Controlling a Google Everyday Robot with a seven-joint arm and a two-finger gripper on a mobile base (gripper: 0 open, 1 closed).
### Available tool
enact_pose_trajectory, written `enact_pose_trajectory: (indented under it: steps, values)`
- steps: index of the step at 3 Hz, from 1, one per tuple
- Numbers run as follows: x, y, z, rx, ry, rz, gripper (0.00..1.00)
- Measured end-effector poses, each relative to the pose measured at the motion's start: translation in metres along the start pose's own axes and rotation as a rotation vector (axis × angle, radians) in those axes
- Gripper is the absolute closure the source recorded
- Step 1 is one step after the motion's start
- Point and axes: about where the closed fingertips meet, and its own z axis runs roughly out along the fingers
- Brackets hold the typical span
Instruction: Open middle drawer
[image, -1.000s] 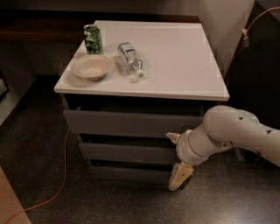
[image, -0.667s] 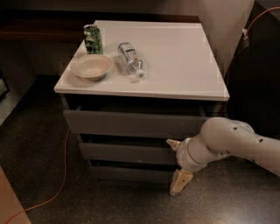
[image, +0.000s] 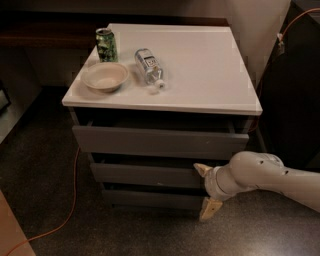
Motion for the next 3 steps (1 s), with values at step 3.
enact_pose_trajectory:
  steps: [3]
  values:
    - [0.023, -0.017, 0.049, 0.007, 0.012, -0.059, 0.0]
